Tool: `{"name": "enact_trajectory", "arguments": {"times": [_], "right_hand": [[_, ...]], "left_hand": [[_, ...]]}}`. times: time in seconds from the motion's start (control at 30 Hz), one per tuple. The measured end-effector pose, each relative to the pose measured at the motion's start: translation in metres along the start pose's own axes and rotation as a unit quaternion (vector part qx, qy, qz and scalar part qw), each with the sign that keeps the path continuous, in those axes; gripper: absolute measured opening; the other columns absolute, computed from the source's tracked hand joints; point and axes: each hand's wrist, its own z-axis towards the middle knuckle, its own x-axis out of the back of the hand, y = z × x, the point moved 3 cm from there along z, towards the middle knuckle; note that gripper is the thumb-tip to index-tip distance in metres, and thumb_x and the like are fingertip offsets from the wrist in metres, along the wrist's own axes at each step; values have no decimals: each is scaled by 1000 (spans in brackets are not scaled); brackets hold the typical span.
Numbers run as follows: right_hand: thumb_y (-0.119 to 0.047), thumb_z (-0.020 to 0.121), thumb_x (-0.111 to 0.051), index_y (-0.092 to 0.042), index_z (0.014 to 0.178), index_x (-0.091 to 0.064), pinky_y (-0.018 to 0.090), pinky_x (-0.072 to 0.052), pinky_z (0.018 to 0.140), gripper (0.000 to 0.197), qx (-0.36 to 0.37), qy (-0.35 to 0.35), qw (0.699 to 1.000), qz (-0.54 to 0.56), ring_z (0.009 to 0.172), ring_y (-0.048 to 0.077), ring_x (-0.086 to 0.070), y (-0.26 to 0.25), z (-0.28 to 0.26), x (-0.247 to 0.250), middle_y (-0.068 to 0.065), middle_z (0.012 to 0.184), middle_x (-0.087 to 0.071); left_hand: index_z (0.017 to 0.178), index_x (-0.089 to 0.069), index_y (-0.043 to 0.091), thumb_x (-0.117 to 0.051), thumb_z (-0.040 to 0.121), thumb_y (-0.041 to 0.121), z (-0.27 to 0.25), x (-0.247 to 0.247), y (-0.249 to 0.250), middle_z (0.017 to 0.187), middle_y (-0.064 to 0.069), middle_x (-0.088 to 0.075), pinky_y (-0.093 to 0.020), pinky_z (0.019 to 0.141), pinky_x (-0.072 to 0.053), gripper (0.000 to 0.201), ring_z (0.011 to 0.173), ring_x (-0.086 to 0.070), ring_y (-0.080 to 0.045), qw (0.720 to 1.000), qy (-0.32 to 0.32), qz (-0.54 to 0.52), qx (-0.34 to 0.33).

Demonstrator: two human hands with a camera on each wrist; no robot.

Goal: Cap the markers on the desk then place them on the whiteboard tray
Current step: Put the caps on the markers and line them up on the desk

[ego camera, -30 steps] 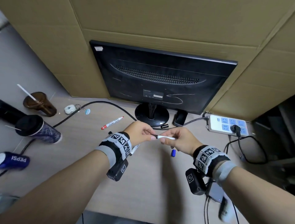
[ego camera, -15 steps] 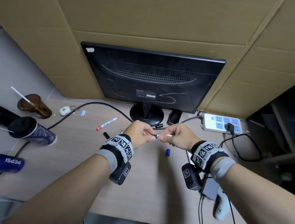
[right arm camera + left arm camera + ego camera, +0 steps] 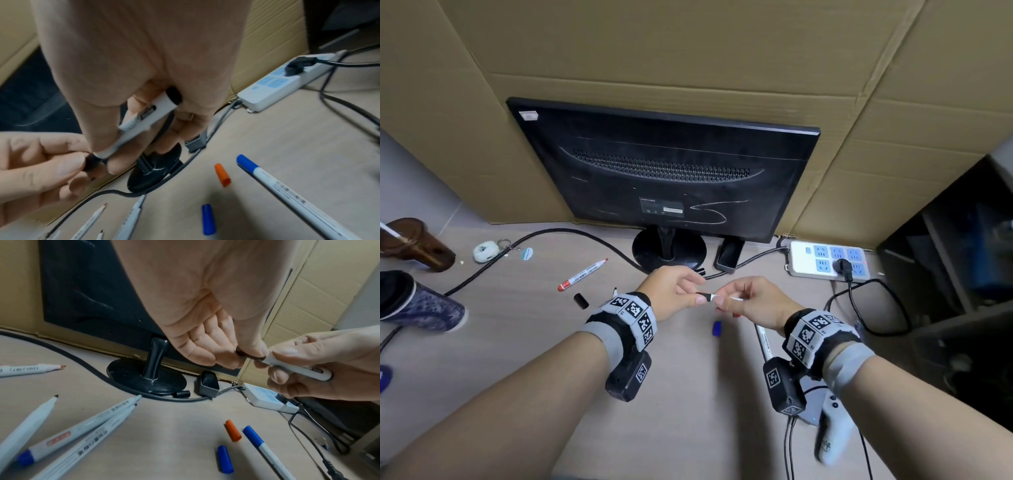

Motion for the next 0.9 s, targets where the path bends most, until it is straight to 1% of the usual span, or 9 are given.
{"name": "enact_trajectory", "arguments": {"times": [0.07,0.17,0.23,0.33,0.4,0.47,0.63,0.8,0.9], "right_hand": [[-26,89,-76,-12,99,-74,33,-54,89,17,-31,12,999,-26,80,11,-67,22,2,3,2,91,-80],[-19,92,-67,-22,100,-62,32,-52,84,10,-62,62,989,-115,82,18,-61,54,0,6,-4,91,-69],[-14,93,-57,-29,94,-55,34,-51,81,15,-71,78,983,-152,76,22,-58,70,-2,2,-4,85,-66],[-15,84,-50,-33,81,-63,34,-53,87,22,-101,68,969,-213,82,20,-63,89,0,-6,-8,87,-68],[-18,80,-54,-33,79,-66,27,-49,82,20,-108,61,966,-227,78,15,-60,94,-2,-12,-10,83,-62],[-16,79,-61,-32,85,-69,19,-41,76,19,-106,53,961,-248,72,14,-53,94,-5,-12,-4,83,-56],[-12,77,-66,-29,107,-74,15,-37,80,36,-116,29,945,-304,93,22,-61,93,-7,-8,1,100,-54],[-17,73,-72,-33,110,-73,15,-37,81,40,-121,22,943,-311,92,19,-56,94,-3,-12,0,105,-50],[-17,72,-73,-34,114,-69,17,-42,84,44,-131,16,942,-308,90,18,-56,93,-2,-15,2,112,-45]], "left_hand": [[108,-71,31,-78,85,26,2,-8,-12,94,8,-74,-28,88,-56,25,77,-67,-3,1000,1,3,24],[95,-72,30,-72,89,35,0,-21,-35,83,9,-74,-23,83,-51,8,76,-65,-2,996,-6,54,75],[92,-71,26,-69,92,36,-7,-32,-49,73,12,-73,-20,73,-49,10,71,-64,-2,991,-42,72,105],[90,-75,24,-70,88,30,-14,-46,-64,64,15,-70,-23,74,-53,7,68,-66,-3,986,-67,64,141],[81,-74,29,-69,85,26,-17,-52,-68,60,18,-70,-25,78,-55,7,67,-67,-4,984,-75,58,152],[78,-74,28,-68,81,27,-18,-56,-71,60,17,-71,-28,81,-58,7,66,-68,-6,981,-88,45,166],[86,-76,19,-67,76,34,-19,-61,-77,67,10,-76,-38,86,-61,19,63,-68,-10,980,-110,27,165],[86,-74,19,-72,81,35,-18,-57,-79,62,10,-72,-29,76,-57,17,61,-66,-10,980,-112,29,164],[82,-71,26,-72,83,40,-18,-46,-82,71,13,-69,-23,69,-49,14,67,-64,-5,980,-81,65,168]]}}
